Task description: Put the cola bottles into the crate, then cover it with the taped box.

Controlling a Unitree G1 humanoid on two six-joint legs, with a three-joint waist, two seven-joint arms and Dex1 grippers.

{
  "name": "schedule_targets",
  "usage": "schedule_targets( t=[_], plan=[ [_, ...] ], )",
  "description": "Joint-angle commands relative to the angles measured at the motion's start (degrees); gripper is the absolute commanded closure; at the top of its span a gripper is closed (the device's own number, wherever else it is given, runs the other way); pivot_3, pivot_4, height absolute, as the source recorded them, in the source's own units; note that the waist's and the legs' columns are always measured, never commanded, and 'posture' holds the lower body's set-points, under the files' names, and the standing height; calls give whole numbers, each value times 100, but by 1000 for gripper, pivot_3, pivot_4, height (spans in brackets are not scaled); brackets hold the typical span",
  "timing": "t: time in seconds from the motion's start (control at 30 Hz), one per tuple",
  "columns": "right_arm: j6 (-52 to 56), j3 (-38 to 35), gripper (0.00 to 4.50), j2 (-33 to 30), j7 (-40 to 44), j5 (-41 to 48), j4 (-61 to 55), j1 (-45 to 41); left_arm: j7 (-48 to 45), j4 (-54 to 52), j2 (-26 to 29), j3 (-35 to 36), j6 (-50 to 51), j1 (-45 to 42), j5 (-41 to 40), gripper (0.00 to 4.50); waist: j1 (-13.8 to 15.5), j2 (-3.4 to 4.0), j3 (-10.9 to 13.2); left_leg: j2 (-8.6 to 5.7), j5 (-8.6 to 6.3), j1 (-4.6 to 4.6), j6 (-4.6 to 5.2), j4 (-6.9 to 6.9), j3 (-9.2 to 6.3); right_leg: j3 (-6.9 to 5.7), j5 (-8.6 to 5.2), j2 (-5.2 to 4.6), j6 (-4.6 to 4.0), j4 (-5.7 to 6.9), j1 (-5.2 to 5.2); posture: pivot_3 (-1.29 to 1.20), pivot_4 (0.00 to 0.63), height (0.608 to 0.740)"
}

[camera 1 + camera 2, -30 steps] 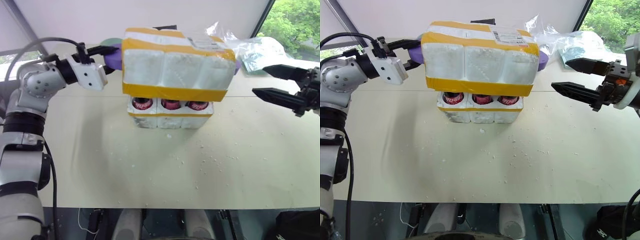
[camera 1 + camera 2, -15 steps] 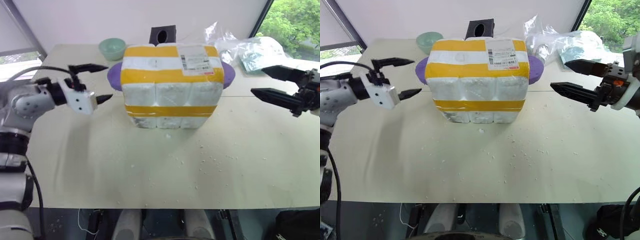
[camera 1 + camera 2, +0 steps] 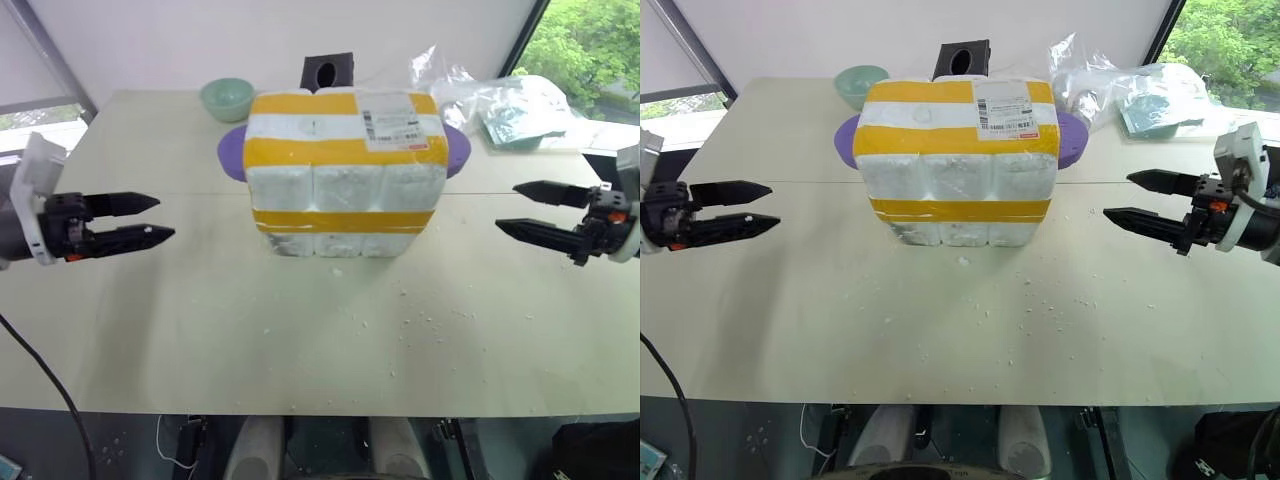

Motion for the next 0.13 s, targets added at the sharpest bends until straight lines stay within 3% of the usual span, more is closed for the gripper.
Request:
schedule_targets(
  t=[0.03, 0.13],
  plan=[
    [-88, -70, 0, -6, 62, 26, -45, -60, 26, 243, -53, 317, 262, -402, -50, 57, -14, 0, 0, 2, 0, 0, 0, 0, 0, 0, 0, 2, 0, 0, -2, 0, 150, 737],
    [-65, -13, 0, 18, 86, 52, -104, -69, 15, 298, -130, 333, 290, -600, 89, 57, -13, 0, 0, 2, 0, -1, 0, -1, 0, 1, 0, 3, 0, 0, -2, 0, 150, 737]
  ],
)
